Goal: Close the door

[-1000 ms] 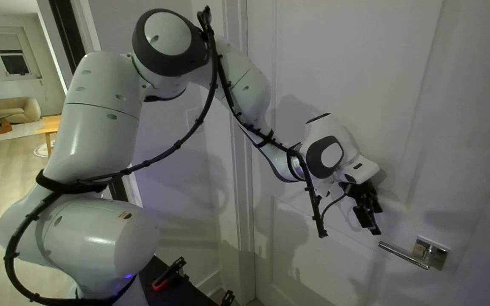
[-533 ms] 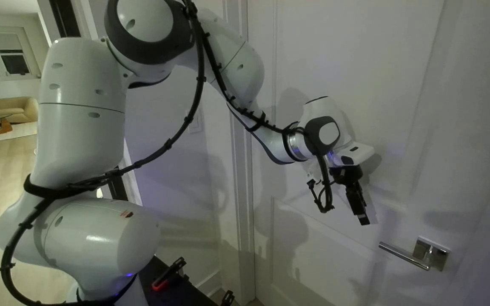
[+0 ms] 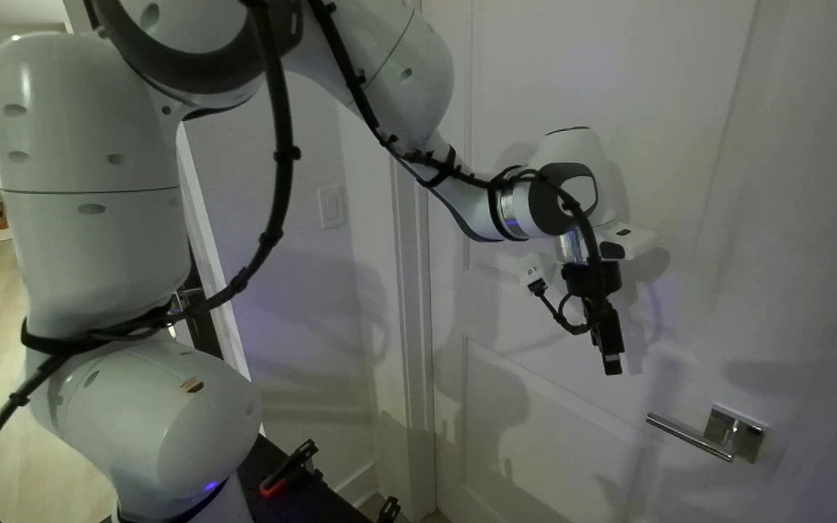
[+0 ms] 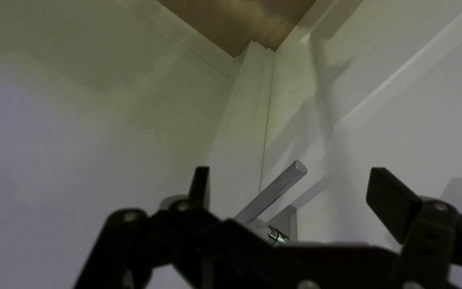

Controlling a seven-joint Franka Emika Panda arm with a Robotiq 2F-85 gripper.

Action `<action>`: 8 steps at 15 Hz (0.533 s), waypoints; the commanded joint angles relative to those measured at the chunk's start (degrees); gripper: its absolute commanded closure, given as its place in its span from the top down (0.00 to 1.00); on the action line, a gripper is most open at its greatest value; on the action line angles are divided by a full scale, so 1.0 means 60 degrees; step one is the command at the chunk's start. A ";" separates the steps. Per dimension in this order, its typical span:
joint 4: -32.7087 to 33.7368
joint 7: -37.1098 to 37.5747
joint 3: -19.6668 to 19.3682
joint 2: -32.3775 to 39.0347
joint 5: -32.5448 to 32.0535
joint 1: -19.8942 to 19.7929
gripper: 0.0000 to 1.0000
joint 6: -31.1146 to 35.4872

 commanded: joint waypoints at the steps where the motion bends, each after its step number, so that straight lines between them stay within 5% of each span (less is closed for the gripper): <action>1: 0.0154 -0.1585 0.1490 -0.0634 0.1073 -0.1582 1.00 -0.1200; 4: 0.0389 -0.2067 0.2406 -0.0593 0.1535 -0.2548 1.00 -0.1912; 8: 0.0257 -0.1784 0.2789 -0.0571 0.1255 -0.2936 1.00 -0.1614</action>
